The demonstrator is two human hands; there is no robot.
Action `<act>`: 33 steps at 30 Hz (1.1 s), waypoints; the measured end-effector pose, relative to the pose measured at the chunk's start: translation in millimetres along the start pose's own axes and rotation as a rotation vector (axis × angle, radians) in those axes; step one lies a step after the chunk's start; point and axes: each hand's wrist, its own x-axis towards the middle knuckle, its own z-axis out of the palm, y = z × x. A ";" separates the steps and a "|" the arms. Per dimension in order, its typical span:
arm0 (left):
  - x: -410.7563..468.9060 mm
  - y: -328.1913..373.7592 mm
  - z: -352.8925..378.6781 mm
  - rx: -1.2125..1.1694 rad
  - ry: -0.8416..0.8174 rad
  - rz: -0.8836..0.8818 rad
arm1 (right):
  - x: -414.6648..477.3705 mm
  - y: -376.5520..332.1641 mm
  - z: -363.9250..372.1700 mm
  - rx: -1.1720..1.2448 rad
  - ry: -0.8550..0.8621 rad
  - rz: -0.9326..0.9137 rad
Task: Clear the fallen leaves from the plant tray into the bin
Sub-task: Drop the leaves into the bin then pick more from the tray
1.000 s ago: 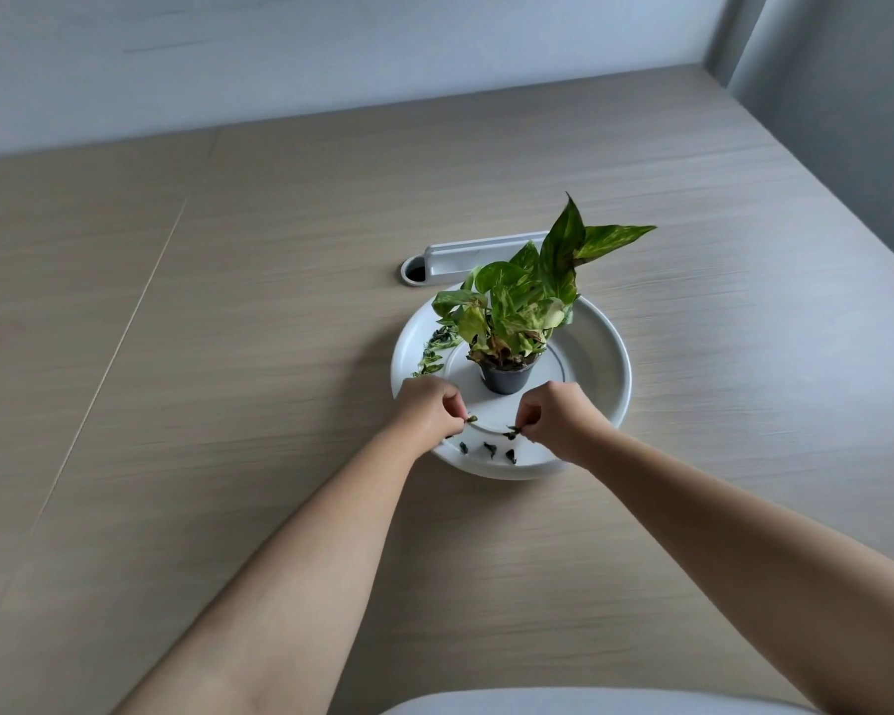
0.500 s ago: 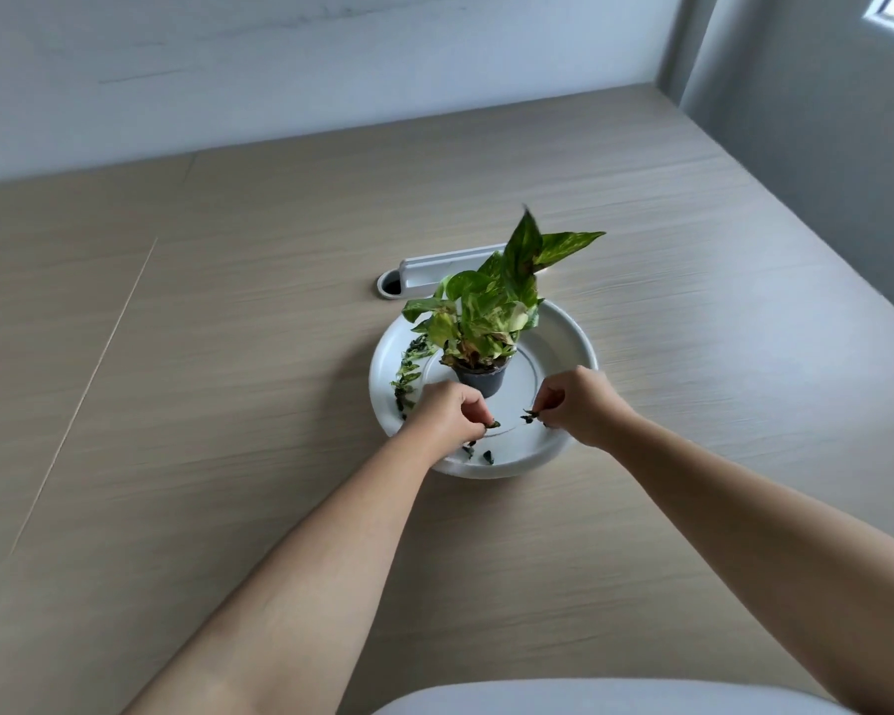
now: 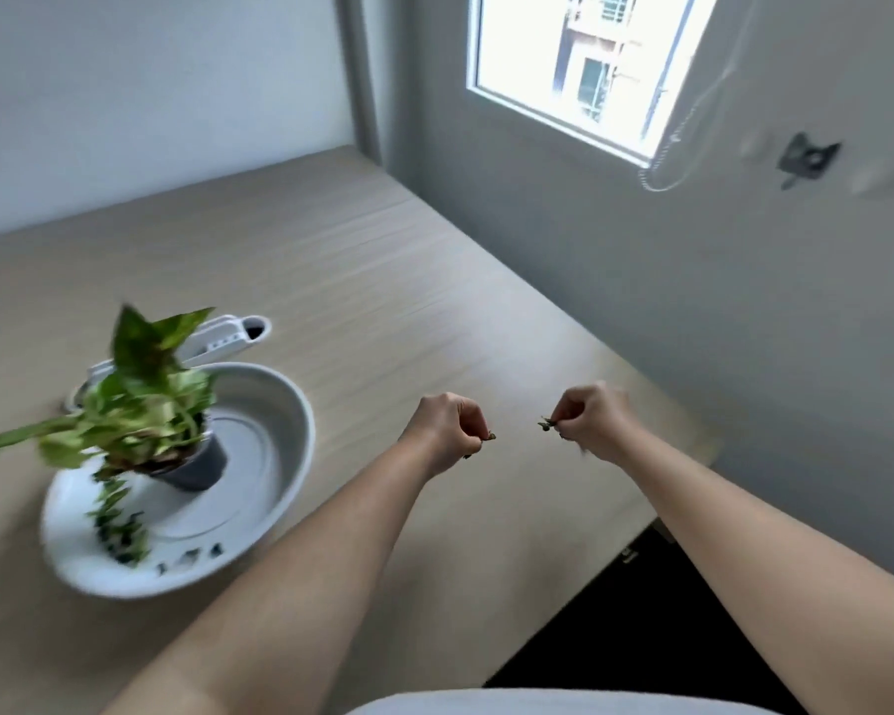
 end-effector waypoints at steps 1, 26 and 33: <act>6.9 10.5 12.7 0.012 -0.019 0.006 | 0.5 16.2 -11.0 0.004 0.014 0.020; 14.9 10.9 75.7 0.069 0.050 -0.189 | 34.4 93.7 22.4 -0.070 0.058 0.060; 6.9 3.8 52.1 0.054 0.026 -0.119 | 28.8 81.5 24.6 -0.013 0.114 0.130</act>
